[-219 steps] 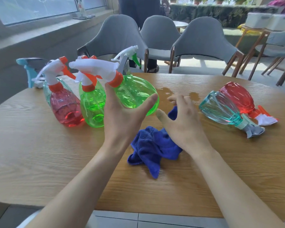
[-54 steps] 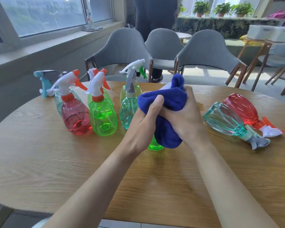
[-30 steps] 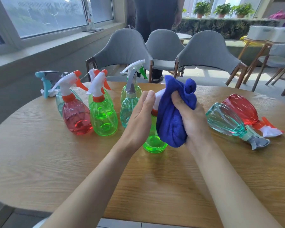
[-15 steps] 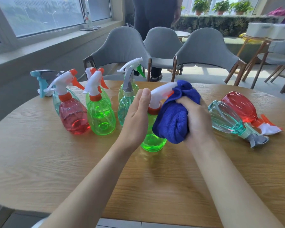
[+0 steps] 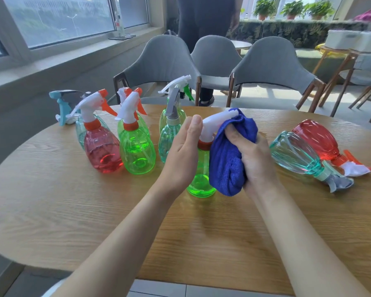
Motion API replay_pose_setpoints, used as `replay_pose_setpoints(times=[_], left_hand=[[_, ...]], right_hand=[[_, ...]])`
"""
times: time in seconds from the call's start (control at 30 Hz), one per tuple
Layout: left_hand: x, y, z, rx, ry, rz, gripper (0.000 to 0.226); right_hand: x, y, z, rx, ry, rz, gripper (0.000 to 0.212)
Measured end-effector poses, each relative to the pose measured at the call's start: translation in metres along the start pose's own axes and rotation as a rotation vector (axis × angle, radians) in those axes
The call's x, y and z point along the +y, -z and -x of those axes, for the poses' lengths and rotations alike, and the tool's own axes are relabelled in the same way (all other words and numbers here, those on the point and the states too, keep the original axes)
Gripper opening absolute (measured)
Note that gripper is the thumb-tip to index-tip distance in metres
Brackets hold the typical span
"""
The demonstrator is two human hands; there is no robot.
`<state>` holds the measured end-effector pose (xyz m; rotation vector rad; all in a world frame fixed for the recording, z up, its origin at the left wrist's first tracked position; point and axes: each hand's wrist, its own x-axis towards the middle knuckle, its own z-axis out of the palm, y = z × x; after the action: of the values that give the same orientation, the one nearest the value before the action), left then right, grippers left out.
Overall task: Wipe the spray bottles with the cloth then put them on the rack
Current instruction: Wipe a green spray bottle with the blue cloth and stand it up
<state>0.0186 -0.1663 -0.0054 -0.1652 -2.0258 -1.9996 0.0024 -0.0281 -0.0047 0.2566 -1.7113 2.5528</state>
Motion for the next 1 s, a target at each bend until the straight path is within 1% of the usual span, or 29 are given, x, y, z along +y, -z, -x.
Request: replay_pose_setpoints(times=[0.07,0.17,0.27,0.3,0.37,0.43,0.5,0.63,0.73,0.8,0.87,0.93,1.0], left_hand=[[0.0,0.0,0.0,0.011,-0.003,-0.023,0.034],[0.003,0.0,0.004,0.026,-0.033,-0.05,0.034],[-0.001,0.002,0.003,0.009,-0.065,-0.053,0.046],[-0.002,0.002,0.003,0.011,-0.077,-0.036,0.05],[-0.004,0.002,0.003,0.026,-0.086,-0.023,0.054],[-0.003,0.001,0.004,0.017,-0.118,-0.031,0.048],[-0.004,0.0,0.004,0.002,-0.126,-0.027,0.045],[-0.001,0.002,0.003,-0.005,-0.086,-0.049,0.043],[0.0,0.002,0.005,-0.041,-0.101,-0.047,0.056],[0.002,0.002,0.004,-0.041,-0.109,-0.048,0.058],[0.002,0.003,0.005,-0.01,-0.102,-0.049,0.054],[0.0,0.003,0.006,0.025,-0.087,-0.051,0.05],[-0.001,0.003,0.007,0.019,-0.115,-0.059,0.052]], right_hand=[[0.002,0.003,0.001,-0.014,-0.034,-0.043,0.017],[0.005,0.006,0.003,-0.038,-0.1,-0.181,0.012],[0.003,0.006,0.005,-0.04,-0.125,-0.269,0.013],[0.004,0.006,0.005,-0.025,-0.111,-0.245,0.016],[0.002,0.003,0.004,0.002,-0.052,-0.087,0.017],[0.0,0.002,0.003,0.006,0.029,0.042,0.017],[-0.002,0.002,0.002,-0.003,0.031,0.03,0.024],[0.003,0.008,0.001,-0.06,-0.085,-0.133,0.026],[0.009,0.013,0.002,-0.048,-0.137,-0.244,0.02],[0.012,0.015,0.002,-0.044,-0.131,-0.22,0.022],[0.011,0.011,0.003,-0.044,-0.105,-0.165,0.024],[0.007,0.007,0.003,-0.03,-0.025,-0.046,0.023],[0.004,0.003,0.002,-0.021,0.039,0.021,0.024]])
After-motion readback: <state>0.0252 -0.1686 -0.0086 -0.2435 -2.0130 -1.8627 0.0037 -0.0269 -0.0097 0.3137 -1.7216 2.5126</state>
